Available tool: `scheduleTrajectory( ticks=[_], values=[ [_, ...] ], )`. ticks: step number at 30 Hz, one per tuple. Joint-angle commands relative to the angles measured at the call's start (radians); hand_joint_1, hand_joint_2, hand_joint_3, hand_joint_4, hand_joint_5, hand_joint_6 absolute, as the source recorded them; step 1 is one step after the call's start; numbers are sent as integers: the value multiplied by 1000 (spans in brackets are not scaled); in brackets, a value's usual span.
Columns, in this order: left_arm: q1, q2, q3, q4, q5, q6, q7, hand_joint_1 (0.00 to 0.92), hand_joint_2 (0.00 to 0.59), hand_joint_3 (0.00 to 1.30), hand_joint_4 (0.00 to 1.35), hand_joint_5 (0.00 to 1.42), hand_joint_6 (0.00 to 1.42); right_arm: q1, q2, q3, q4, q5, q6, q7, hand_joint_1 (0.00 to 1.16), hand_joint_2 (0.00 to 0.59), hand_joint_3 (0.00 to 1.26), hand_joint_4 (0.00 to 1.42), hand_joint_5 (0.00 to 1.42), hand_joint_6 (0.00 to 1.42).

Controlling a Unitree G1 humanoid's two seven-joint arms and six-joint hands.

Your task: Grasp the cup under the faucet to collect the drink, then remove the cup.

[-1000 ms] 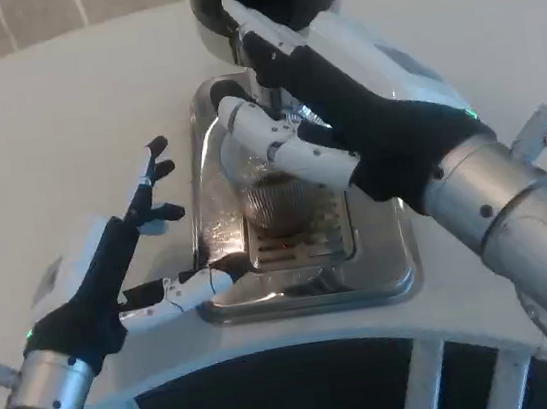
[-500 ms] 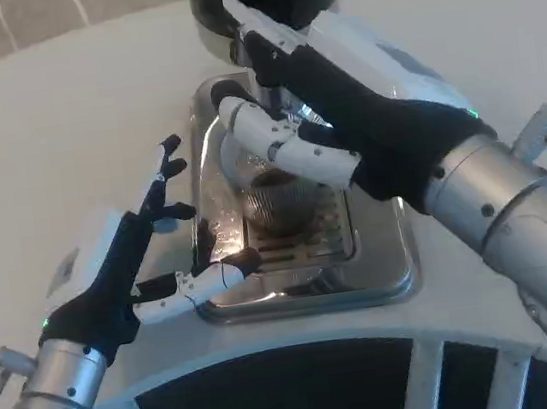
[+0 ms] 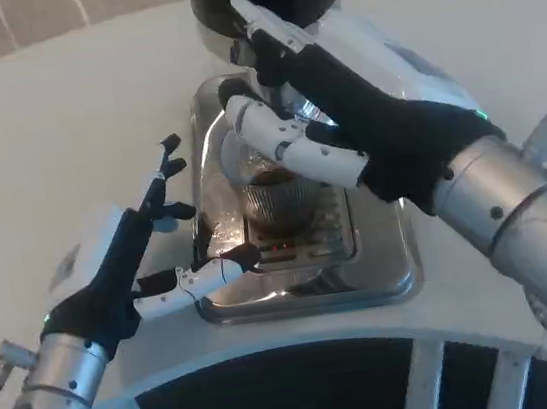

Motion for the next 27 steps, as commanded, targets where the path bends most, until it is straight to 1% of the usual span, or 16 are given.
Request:
scheduleTrajectory(
  ticks=[1, 10, 13, 17, 19, 21, 23, 27],
  values=[
    [-7, 3, -10, 17, 3, -8, 11, 403, 73, 0, 0, 335, 352, 26, 16, 12, -30, 5, -9, 15, 49, 555, 0, 0, 0, 0],
    [-12, 7, -16, 29, 0, -16, 5, 403, 73, 0, 0, 335, 353, 90, 39, -30, -113, -47, -56, -64, 50, 555, 0, 0, 0, 0],
    [-13, 8, -19, 29, 0, -19, 3, 403, 73, 0, 0, 338, 353, 124, 50, -61, -154, -59, -85, -100, 50, 555, 0, 0, 0, 0],
    [-18, 5, -24, 30, 2, -19, 6, 403, 73, 0, 0, 342, 354, 147, 51, -91, -189, -72, -111, -108, 50, 555, 0, 0, 0, 0],
    [-21, 5, -26, 32, 3, -19, 7, 402, 73, 0, 0, 344, 354, 163, 42, -104, -213, -85, -118, -96, 52, 558, 0, 0, 0, 0],
    [-27, 5, -29, 37, 4, -19, 10, 402, 74, 0, 0, 352, 361, 189, 24, -115, -241, -101, -120, -75, 53, 561, 0, 0, 0, 0],
    [-32, 5, -32, 44, 4, -20, 14, 402, 74, 0, 0, 354, 364, 261, -11, -136, -291, -119, -122, -46, 54, 563, 0, 0, 0, 0],
    [-37, 5, -37, 55, 4, -23, 17, 402, 77, 0, 0, 356, 365, 375, -51, -182, -358, -151, -136, -7, 55, 565, 0, 0, 0, 0]
  ],
)
